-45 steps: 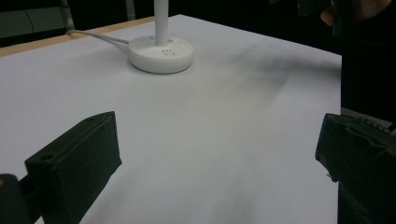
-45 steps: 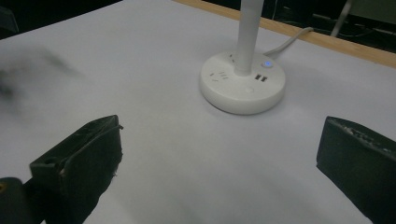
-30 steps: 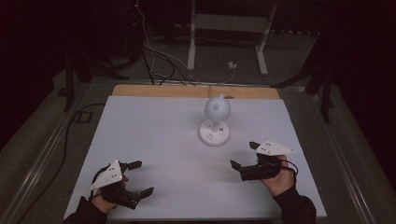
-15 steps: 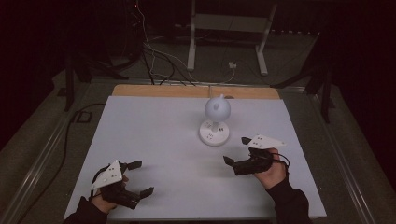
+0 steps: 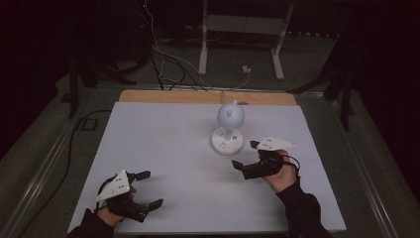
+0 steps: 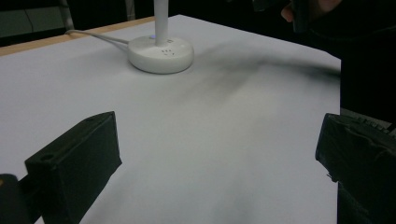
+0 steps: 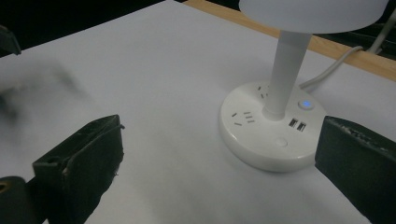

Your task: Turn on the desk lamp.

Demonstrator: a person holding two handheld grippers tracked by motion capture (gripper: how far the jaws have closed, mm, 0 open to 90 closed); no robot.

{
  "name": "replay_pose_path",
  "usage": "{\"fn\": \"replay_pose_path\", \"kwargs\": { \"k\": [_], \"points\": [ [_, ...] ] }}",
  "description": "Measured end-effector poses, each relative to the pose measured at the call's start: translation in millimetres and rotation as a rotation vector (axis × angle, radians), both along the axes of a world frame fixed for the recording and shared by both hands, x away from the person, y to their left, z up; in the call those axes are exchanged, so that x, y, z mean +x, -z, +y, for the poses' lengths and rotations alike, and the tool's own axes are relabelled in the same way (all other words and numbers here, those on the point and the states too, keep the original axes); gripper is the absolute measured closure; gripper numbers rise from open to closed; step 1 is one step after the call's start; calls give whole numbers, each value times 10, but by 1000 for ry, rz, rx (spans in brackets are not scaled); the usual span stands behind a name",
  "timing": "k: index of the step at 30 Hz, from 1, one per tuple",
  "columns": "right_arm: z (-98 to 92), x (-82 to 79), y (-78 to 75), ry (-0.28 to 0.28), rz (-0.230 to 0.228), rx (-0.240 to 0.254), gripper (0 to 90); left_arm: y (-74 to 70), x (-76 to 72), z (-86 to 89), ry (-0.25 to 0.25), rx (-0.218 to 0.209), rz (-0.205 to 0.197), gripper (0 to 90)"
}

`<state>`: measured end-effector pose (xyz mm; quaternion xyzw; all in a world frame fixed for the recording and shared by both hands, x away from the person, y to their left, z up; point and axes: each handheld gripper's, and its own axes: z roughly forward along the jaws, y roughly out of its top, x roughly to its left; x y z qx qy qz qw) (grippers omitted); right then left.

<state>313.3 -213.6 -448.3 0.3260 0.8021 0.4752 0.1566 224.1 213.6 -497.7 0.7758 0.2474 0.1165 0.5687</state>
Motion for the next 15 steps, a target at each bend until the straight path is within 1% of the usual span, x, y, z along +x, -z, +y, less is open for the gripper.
{"fn": "replay_pose_path", "kwargs": {
  "k": [1, 2, 4, 7, 9, 10, 15],
  "points": [
    [0, 0, 0, 0, 0, 0, 10, 0, 0, 0, 0, 0, 0, 4],
    [11, 36, 8, -3, -6, 3, 10, 1, -2, -1, 2, 5, -1, 5],
    [28, 72, 17, -14, -3, -3, 10, -1, -1, -3, 4, 3, -1, 5],
    [45, 107, 23, -14, -6, -8, 10, 2, -1, -2, 3, 2, 1, 4],
    [62, 158, 25, -12, -15, -5, 11, 1, -2, -3, 5, 4, -2, 4],
    [65, 174, 26, -10, -20, -5, 29, 1, 0, -3, 4, 2, 0, 4],
    [78, 249, 45, -5, -16, -8, 30, 3, -2, -5, 8, 4, 0, 4]
  ]
}}
